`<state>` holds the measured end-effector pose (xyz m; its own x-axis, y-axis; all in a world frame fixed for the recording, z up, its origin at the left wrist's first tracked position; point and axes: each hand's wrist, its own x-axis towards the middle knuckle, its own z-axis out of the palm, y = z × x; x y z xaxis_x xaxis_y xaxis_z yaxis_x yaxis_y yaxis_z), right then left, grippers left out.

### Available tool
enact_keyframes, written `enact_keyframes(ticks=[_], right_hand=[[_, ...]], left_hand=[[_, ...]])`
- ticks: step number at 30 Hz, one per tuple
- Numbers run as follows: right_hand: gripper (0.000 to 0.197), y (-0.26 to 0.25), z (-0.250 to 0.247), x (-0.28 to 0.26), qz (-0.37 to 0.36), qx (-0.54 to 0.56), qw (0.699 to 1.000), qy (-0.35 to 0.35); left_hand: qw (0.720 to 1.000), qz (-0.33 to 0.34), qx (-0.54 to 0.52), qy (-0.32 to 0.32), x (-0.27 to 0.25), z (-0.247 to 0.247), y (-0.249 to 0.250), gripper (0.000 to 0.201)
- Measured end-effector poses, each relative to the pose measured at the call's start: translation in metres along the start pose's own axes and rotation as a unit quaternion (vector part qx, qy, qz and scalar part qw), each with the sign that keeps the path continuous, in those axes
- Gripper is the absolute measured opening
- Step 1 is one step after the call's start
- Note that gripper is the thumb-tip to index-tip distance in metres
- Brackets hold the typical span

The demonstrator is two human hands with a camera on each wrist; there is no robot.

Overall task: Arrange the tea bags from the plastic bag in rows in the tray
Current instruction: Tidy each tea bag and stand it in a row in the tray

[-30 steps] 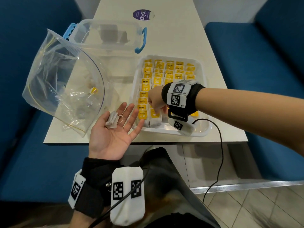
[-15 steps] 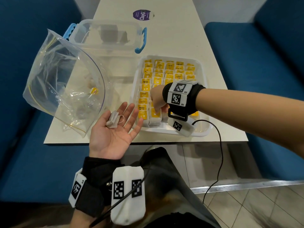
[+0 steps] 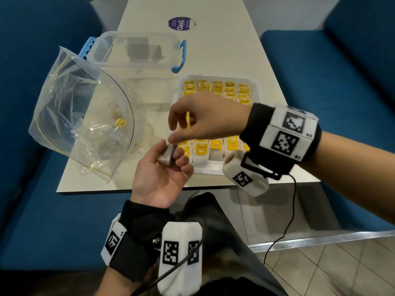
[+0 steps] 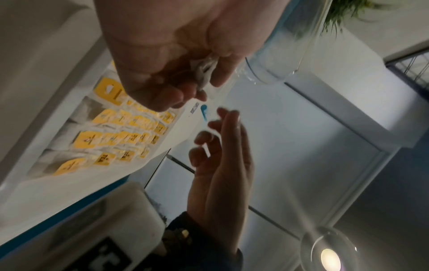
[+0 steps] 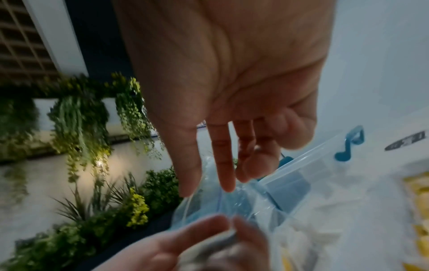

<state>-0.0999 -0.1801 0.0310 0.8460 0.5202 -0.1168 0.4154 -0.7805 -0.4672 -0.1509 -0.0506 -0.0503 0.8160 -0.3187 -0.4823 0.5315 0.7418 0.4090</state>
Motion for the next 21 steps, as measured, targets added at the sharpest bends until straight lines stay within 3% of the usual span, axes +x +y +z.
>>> enact_keyframes(ticks=[6,10,17,21], right_hand=[[0.033,0.001,0.02,-0.016,-0.016,0.043,0.999,-0.005],[0.025,0.002,0.027,-0.021,-0.013,0.051,0.999,-0.004],[0.02,0.001,0.034,-0.028,0.0,0.065,0.997,0.043],[0.032,0.003,0.034,-0.031,0.022,0.111,0.991,0.075]], left_hand=[[0.999,-0.009,0.03,-0.007,-0.003,0.012,-0.009,0.057],[0.999,-0.021,0.043,-0.006,-0.003,0.012,-0.01,0.052],[0.997,0.004,0.077,-0.019,-0.008,0.016,-0.01,0.024],[0.994,0.022,0.107,-0.019,-0.009,0.015,-0.008,0.035]])
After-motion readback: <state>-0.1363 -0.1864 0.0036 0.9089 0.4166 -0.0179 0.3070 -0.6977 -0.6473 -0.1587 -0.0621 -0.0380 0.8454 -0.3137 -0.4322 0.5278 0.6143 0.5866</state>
